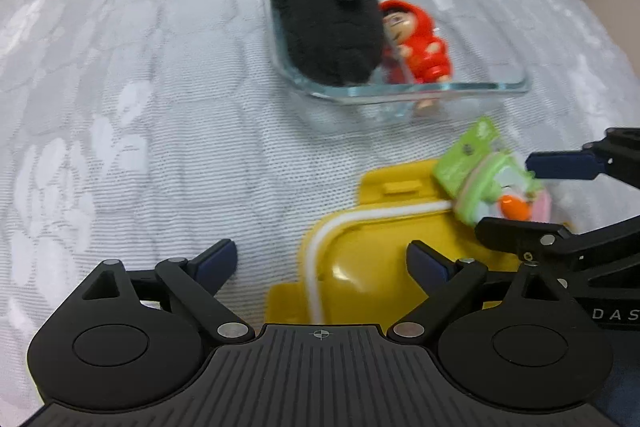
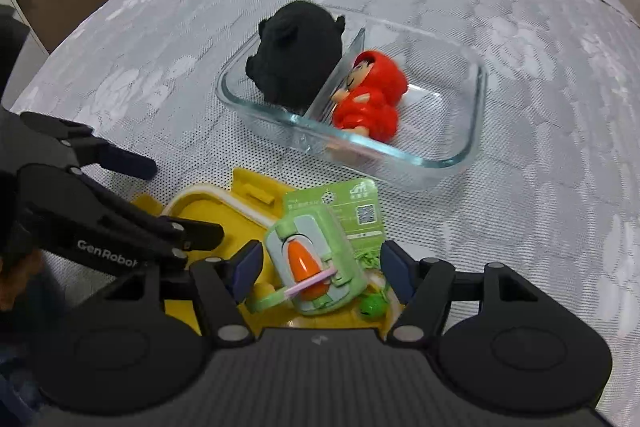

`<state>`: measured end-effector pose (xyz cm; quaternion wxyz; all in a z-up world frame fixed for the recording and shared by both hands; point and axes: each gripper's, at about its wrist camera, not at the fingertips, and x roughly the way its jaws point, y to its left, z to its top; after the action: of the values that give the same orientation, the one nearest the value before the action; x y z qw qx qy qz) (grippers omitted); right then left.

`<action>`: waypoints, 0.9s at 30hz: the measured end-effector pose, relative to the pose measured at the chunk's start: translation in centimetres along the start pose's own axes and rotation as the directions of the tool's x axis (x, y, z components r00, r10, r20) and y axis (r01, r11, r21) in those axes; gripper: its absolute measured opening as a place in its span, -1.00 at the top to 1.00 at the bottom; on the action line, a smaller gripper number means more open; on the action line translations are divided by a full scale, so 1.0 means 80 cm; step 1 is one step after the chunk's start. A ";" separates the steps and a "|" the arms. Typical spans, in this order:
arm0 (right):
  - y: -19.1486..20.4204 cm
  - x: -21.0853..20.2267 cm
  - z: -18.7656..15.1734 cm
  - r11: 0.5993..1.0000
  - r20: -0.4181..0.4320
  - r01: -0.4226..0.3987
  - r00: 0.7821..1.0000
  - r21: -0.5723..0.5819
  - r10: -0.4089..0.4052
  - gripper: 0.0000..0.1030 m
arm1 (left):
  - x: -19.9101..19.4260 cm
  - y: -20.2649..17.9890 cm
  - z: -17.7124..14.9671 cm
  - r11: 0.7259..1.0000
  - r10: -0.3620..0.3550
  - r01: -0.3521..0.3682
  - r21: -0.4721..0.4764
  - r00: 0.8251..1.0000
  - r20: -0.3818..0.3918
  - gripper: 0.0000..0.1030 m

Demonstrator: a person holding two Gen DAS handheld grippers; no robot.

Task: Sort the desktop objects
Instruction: 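Grasp the green packaged toy with the right gripper, then lift the green packaged toy off the yellow lid with the right gripper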

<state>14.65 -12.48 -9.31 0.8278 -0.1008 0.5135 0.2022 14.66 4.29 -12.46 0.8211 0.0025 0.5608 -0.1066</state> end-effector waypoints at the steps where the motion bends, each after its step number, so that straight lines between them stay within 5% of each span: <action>1: 0.002 0.004 0.000 1.000 0.002 0.007 1.000 -0.005 -0.007 -0.32 | 0.001 0.001 0.000 1.000 0.009 -0.009 0.000 1.000 -0.002 -0.85; 10: 0.001 -0.005 0.001 0.999 -0.007 0.030 1.000 -0.017 -0.030 -0.06 | 0.002 0.006 0.004 0.999 -0.036 0.036 -0.006 0.999 0.000 -0.91; 15: -0.017 -0.036 0.005 0.998 0.010 0.011 1.000 0.069 -0.012 0.00 | 0.001 0.006 0.003 0.999 -0.054 0.054 -0.005 0.999 0.004 -0.92; 27: -0.045 -0.151 0.056 0.983 0.206 -0.080 0.977 0.165 0.045 0.00 | -0.014 -0.006 0.002 0.988 -0.156 0.154 0.031 0.985 0.073 -0.92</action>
<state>15.14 -16.81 3.38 0.8745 0.0083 0.4454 0.1920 14.30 3.96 -11.32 0.8308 -0.0349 0.5264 -0.1775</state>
